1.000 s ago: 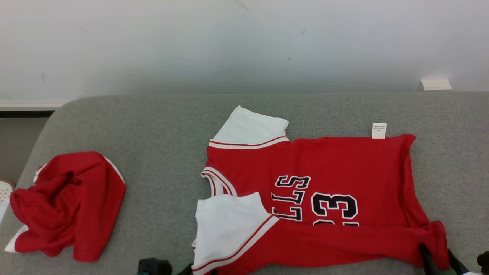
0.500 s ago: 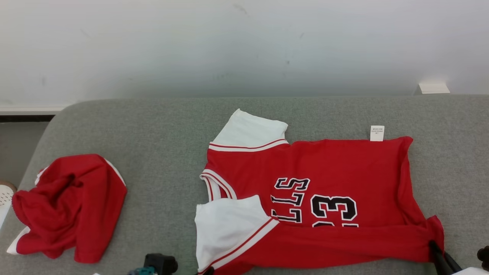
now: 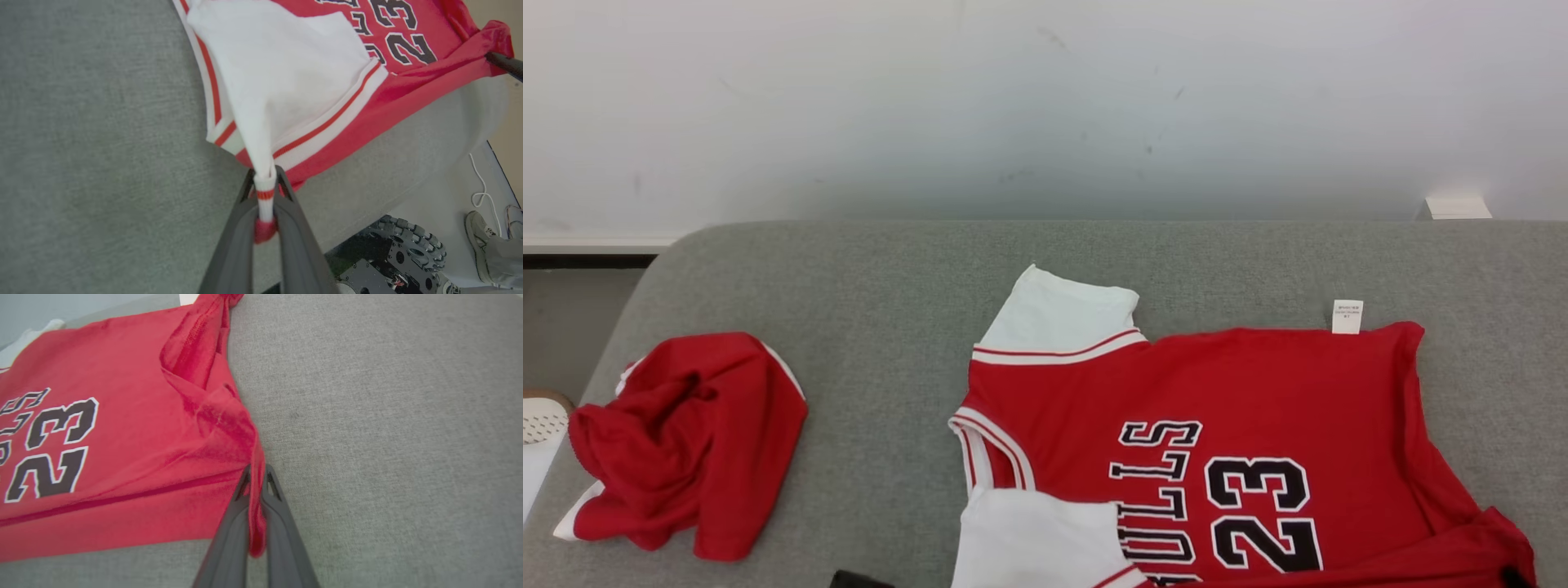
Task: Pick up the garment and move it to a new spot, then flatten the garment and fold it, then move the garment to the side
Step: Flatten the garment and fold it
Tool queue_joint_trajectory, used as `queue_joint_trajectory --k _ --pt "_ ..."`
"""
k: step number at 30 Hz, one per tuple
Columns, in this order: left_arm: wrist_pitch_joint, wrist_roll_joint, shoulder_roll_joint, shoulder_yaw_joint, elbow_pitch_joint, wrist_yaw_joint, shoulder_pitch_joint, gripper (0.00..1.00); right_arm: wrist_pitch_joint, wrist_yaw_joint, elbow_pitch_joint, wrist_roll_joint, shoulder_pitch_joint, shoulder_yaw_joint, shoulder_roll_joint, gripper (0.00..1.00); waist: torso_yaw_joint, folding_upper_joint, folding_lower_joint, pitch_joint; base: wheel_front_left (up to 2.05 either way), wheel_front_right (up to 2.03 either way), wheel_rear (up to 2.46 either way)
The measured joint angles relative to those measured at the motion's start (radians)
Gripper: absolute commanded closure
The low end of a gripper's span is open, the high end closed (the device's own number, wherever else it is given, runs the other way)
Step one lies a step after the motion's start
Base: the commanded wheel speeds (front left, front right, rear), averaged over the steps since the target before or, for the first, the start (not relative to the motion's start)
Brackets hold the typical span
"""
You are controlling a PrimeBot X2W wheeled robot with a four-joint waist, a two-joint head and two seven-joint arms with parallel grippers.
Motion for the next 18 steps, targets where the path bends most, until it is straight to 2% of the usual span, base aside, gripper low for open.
queue_joint_trajectory --k 7,8,9,10,11,18 --pt "0.075 -0.023 0.042 -0.005 -0.088 0.041 0.067 1.0 0.133 0.0 -0.062 -0.039 0.087 -0.087 0.061 1.0 -0.014 0.0 0.0 0.007 0.0 0.0 0.0" --pt "0.081 -0.023 0.045 -0.006 -0.09 0.046 0.068 0.87 0.147 0.0 -0.066 -0.052 0.092 -0.096 0.072 0.69 -0.015 0.0 0.0 0.008 0.0 0.0 0.0" --pt "0.081 -0.023 0.046 -0.007 -0.092 0.048 0.069 0.6 0.158 0.0 -0.069 -0.061 0.095 -0.105 0.083 0.3 -0.016 0.0 0.0 0.009 0.0 0.0 0.0" --pt "0.082 -0.023 0.045 -0.007 -0.093 0.051 0.069 0.05 0.167 0.0 -0.074 -0.067 0.096 -0.112 0.094 0.0 -0.018 0.0 0.0 0.009 0.0 0.0 0.0" --pt "0.082 -0.023 0.045 -0.007 -0.093 0.052 0.069 0.0 0.175 0.0 -0.08 -0.072 0.097 -0.121 0.104 0.0 -0.019 0.0 0.0 0.009 0.0 0.0 0.0" --pt "0.071 -0.015 0.063 0.012 -0.103 0.063 0.058 0.0 0.196 0.0 -0.132 -0.122 0.104 -0.174 0.129 0.0 -0.024 -0.0001 0.0 0.004 0.0 0.0 0.0"
